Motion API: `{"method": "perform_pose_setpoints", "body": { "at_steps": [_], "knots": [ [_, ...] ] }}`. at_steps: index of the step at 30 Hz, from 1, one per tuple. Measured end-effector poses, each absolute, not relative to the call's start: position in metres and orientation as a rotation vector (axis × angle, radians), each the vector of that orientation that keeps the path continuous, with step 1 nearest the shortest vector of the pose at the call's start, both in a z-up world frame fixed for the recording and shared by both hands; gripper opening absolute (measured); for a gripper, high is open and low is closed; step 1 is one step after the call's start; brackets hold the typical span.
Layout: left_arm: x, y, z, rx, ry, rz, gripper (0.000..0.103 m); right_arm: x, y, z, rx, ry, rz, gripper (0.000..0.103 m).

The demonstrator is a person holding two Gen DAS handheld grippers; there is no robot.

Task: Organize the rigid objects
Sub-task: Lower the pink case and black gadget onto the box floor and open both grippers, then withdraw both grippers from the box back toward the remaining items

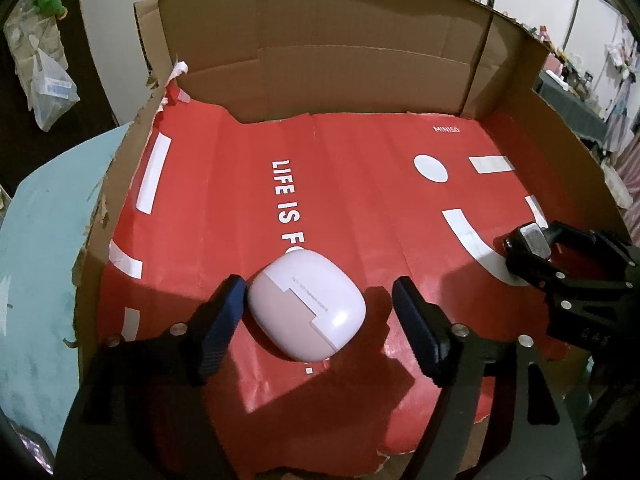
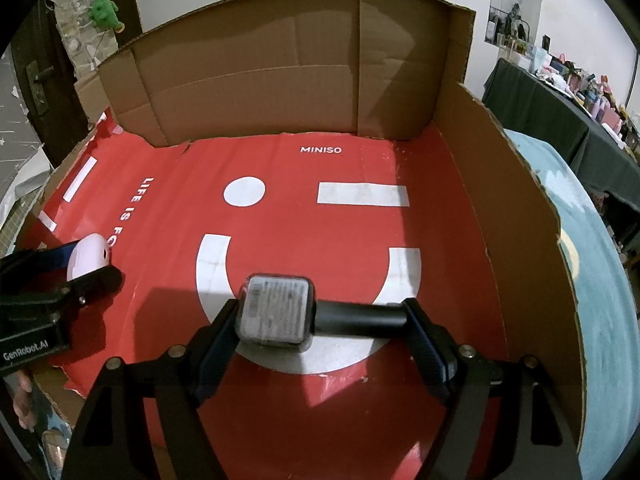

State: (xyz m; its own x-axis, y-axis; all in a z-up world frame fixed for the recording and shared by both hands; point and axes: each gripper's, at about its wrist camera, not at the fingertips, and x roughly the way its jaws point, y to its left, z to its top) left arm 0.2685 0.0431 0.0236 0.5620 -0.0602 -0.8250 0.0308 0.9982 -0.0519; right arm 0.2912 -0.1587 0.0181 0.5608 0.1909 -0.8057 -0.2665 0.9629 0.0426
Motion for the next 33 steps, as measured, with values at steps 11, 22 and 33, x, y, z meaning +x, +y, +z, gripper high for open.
{"method": "perform_pose_setpoints", "body": {
  "at_steps": [11,22,33],
  "knots": [
    [0.262,0.031,0.026,0.007,0.956,-0.066,0.091,0.278,-0.162,0.025,-0.065,0.925,0.295,0.085],
    [0.243,0.03,0.046,-0.015,0.901,-0.081,0.098,0.254,-0.161,0.051,-0.043,0.841,0.345,0.098],
    [0.216,0.04,0.066,-0.041,0.836,-0.035,0.103,0.23,-0.17,0.071,0.018,0.756,0.379,0.103]
  ]
}}
